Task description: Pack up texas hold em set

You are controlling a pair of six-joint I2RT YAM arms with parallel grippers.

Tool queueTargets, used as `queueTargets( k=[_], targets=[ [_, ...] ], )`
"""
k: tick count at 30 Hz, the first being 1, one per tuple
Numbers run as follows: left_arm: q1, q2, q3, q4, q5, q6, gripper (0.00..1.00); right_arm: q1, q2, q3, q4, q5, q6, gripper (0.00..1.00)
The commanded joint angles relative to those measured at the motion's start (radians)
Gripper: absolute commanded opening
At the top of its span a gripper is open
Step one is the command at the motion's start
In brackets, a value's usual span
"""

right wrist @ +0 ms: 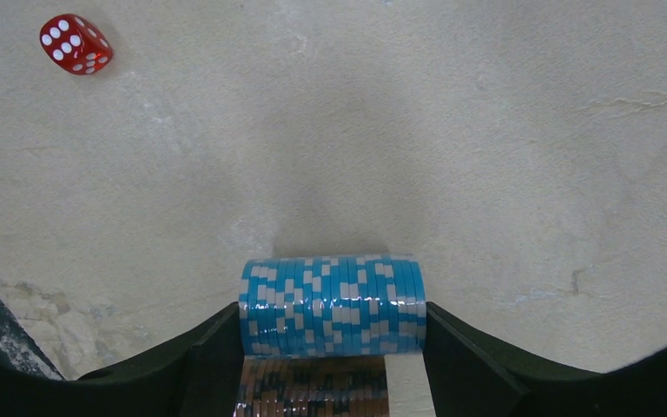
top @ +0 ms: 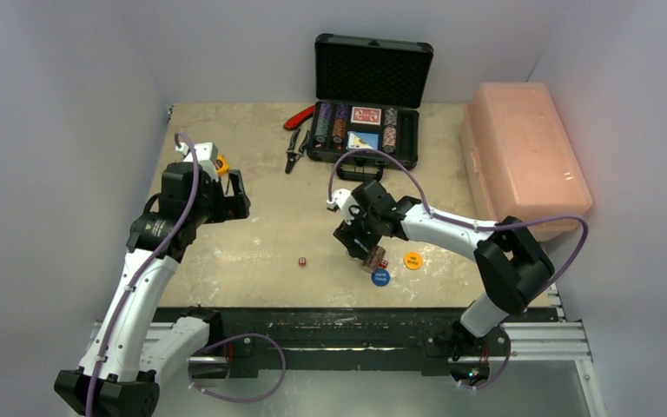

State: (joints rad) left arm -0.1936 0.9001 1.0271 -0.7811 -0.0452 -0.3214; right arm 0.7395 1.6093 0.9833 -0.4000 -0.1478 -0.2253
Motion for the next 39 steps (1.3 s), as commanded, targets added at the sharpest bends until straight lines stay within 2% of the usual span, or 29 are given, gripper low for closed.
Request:
queueTargets(
  k=[1, 9, 21, 29, 32, 36, 39],
  targets=[
    [-0.01, -0.014, 0.01, 0.002, -0.006, 0.001, 0.98, 0.002, -0.065, 0.075, 0.038, 0.022, 0.032, 0.47],
    [-0.01, -0.074, -0.005, -0.011, 0.013, -0.019, 0.98, 0.002, -0.101, 0.104, 0.132, 0.086, 0.128, 0.46],
    [-0.01, -0.172, -0.016, -0.119, 0.024, -0.05, 0.98, -0.019, -0.077, 0.245, 0.185, 0.341, 0.305, 0.42],
    [-0.01, -0.247, -0.054, -0.167, 0.04, -0.076, 0.98, -0.136, -0.007, 0.413, 0.12, 0.482, 0.522, 0.29],
    [-0.01, -0.266, -0.074, -0.176, 0.041, -0.084, 0.98, -0.173, -0.004, 0.443, 0.138, 0.526, 0.597, 0.17],
    [-0.01, -0.3, -0.09, -0.18, 0.038, -0.104, 0.97, -0.183, 0.011, 0.498, 0.127, 0.679, 0.704, 0.0],
    [-0.01, -0.334, -0.106, -0.167, 0.029, -0.112, 0.97, -0.189, 0.026, 0.547, 0.114, 0.759, 0.792, 0.0]
  ],
)
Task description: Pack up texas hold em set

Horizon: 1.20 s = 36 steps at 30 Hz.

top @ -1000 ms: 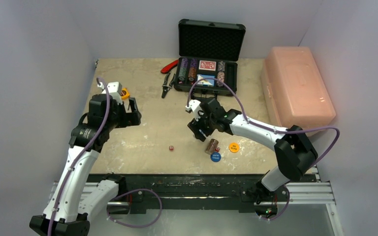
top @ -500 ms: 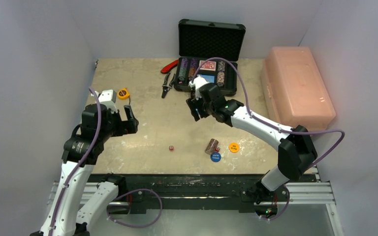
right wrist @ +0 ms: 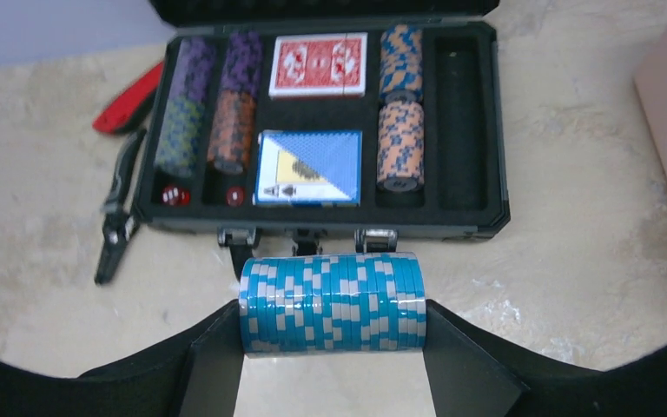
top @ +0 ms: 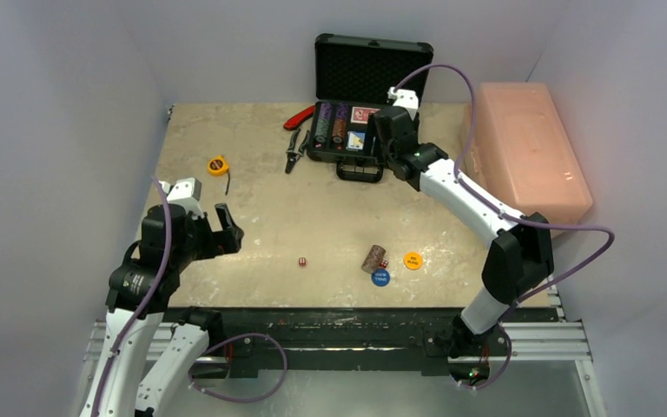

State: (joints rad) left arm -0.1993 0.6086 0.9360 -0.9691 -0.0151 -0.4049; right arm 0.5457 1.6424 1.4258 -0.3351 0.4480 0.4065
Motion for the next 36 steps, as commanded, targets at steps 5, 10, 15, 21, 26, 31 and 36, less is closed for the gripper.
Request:
queueTargets(
  k=[5, 10, 15, 21, 26, 31, 36],
  targets=[
    [-0.005, -0.051, -0.034, 0.033, -0.01, -0.028, 0.97, -0.012, 0.028, 0.184, -0.046, 0.295, 0.425, 0.0],
    [-0.005, -0.055, -0.038, 0.035, -0.011, -0.026, 0.97, -0.065, 0.139, 0.375, -0.37, 0.335, 0.842, 0.0],
    [-0.005, -0.059, -0.039, 0.038, -0.013, -0.025, 0.97, -0.135, 0.145, 0.314, -0.436, 0.233, 1.2, 0.0],
    [-0.005, -0.071, -0.038, 0.038, -0.026, -0.025, 0.97, -0.224, 0.097, 0.102, -0.171, 0.079, 1.314, 0.0],
    [-0.005, -0.072, -0.039, 0.039, -0.03, -0.025, 0.97, -0.26, 0.169, 0.194, -0.232, 0.05, 1.357, 0.0],
    [-0.003, -0.066, -0.04, 0.041, -0.03, -0.023, 0.97, -0.284, 0.196, 0.171, -0.123, 0.013, 1.382, 0.0],
    [-0.003, -0.062, -0.039, 0.04, -0.029, -0.023, 0.97, -0.293, 0.251, 0.222, -0.101, 0.016, 1.393, 0.0]
  ],
)
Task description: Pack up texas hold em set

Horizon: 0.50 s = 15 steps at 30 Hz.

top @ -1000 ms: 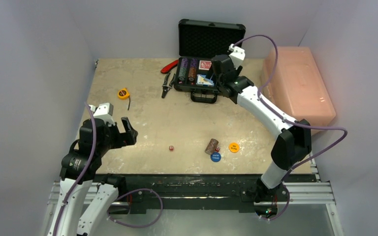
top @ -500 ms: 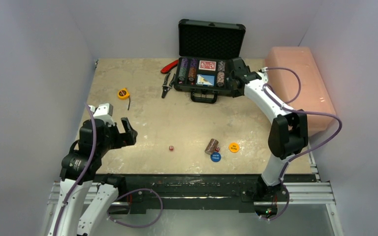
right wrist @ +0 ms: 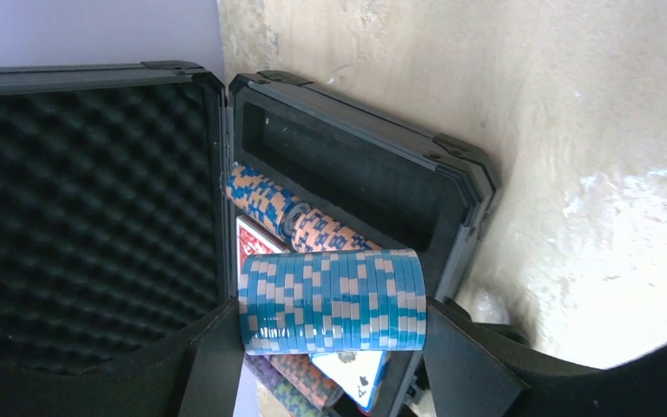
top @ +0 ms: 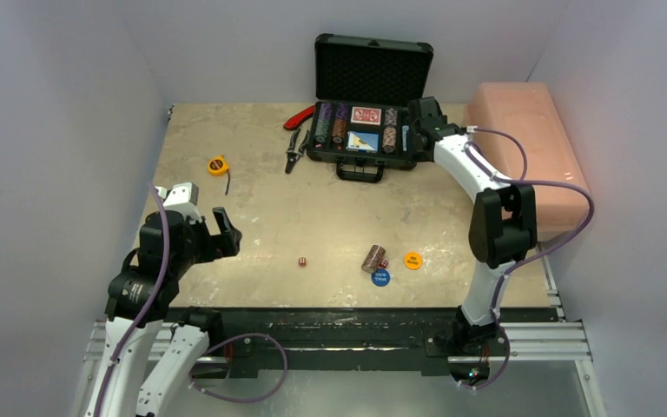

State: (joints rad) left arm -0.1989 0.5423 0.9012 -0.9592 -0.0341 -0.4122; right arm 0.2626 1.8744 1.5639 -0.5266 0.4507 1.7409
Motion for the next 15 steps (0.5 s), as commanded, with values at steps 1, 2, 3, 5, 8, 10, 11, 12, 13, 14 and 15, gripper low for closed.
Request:
queueTargets(
  k=[1, 2, 3, 5, 8, 10, 11, 12, 13, 14, 15],
  targets=[
    [-0.004, 0.006, -0.005, 0.03, -0.011, -0.017, 0.97, -0.011, 0.031, 0.097, 0.092, 0.015, 0.06, 0.0],
    [-0.004, 0.008, -0.005, 0.03, -0.011, -0.016, 0.97, -0.012, 0.042, 0.109, 0.093, 0.016, 0.059, 0.0],
    [-0.004, 0.009, -0.005, 0.03, -0.012, -0.016, 0.97, -0.014, 0.054, 0.122, 0.091, 0.015, 0.058, 0.0],
    [-0.004, 0.011, -0.004, 0.03, -0.013, -0.014, 0.97, -0.018, 0.077, 0.148, 0.082, 0.007, 0.06, 0.0],
    [-0.004, 0.013, -0.005, 0.03, -0.013, -0.014, 0.97, -0.022, 0.106, 0.171, 0.067, 0.0, 0.065, 0.0],
    [-0.004, 0.015, -0.005, 0.032, -0.013, -0.014, 0.97, -0.025, 0.118, 0.176, 0.061, 0.005, 0.061, 0.0],
    [-0.004, 0.015, -0.005, 0.032, -0.012, -0.014, 0.97, -0.025, 0.122, 0.183, 0.053, 0.01, 0.057, 0.0],
    [-0.004, 0.016, -0.005, 0.03, -0.012, -0.014, 0.97, -0.026, 0.129, 0.189, 0.045, 0.016, 0.056, 0.0],
    [-0.004, 0.017, -0.006, 0.031, -0.013, -0.014, 0.97, -0.026, 0.135, 0.193, 0.038, 0.018, 0.055, 0.0],
    [-0.003, 0.018, -0.006, 0.032, -0.013, -0.014, 0.97, -0.028, 0.14, 0.195, 0.035, 0.019, 0.054, 0.0],
    [-0.003, 0.019, -0.006, 0.032, -0.013, -0.014, 0.97, -0.031, 0.143, 0.196, 0.034, 0.016, 0.055, 0.0]
  ],
)
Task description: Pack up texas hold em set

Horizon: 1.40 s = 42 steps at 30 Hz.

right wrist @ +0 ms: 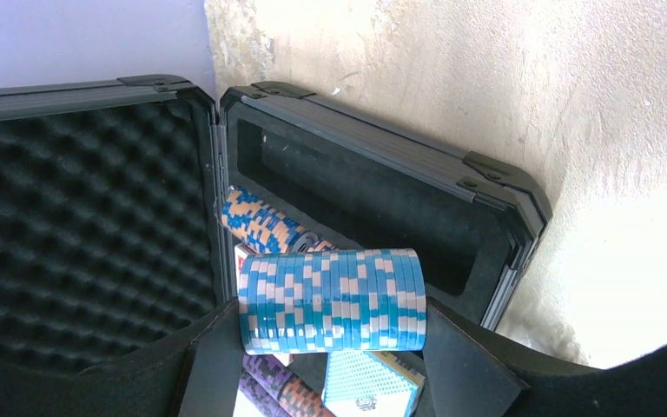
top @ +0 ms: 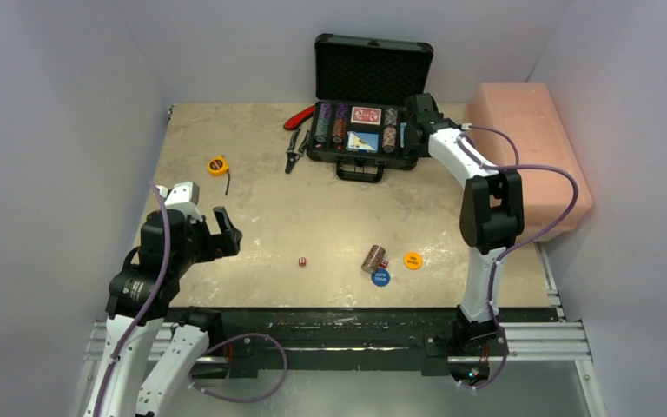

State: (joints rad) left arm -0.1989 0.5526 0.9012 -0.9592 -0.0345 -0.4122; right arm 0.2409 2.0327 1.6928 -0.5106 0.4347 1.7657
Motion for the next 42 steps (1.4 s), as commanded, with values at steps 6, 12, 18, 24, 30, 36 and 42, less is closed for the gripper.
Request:
queueTargets(
  k=[6, 12, 18, 24, 30, 36, 42],
  targets=[
    [-0.002, 0.017, -0.007, 0.034, -0.008, -0.013, 0.97, -0.015, 0.023, 0.088, -0.008, 0.018, 0.028, 0.0],
    [-0.002, 0.018, -0.007, 0.033, -0.011, -0.014, 0.97, -0.025, 0.054, 0.079, -0.016, -0.011, 0.035, 0.0],
    [-0.002, 0.021, -0.007, 0.033, -0.011, -0.014, 0.97, -0.026, 0.091, 0.1, -0.051, -0.036, 0.03, 0.0],
    [-0.001, 0.025, -0.006, 0.033, -0.011, -0.013, 0.97, -0.029, 0.129, 0.123, -0.079, -0.076, 0.022, 0.0],
    [0.004, 0.024, -0.007, 0.034, -0.01, -0.013, 0.97, -0.03, 0.145, 0.154, -0.156, -0.084, 0.037, 0.1],
    [0.006, 0.023, -0.007, 0.035, -0.011, -0.013, 0.97, -0.032, 0.118, 0.117, -0.15, -0.085, 0.049, 0.43],
    [0.006, 0.023, -0.007, 0.034, -0.011, -0.014, 0.97, -0.035, 0.106, 0.079, -0.126, -0.108, 0.054, 0.61]
  ],
)
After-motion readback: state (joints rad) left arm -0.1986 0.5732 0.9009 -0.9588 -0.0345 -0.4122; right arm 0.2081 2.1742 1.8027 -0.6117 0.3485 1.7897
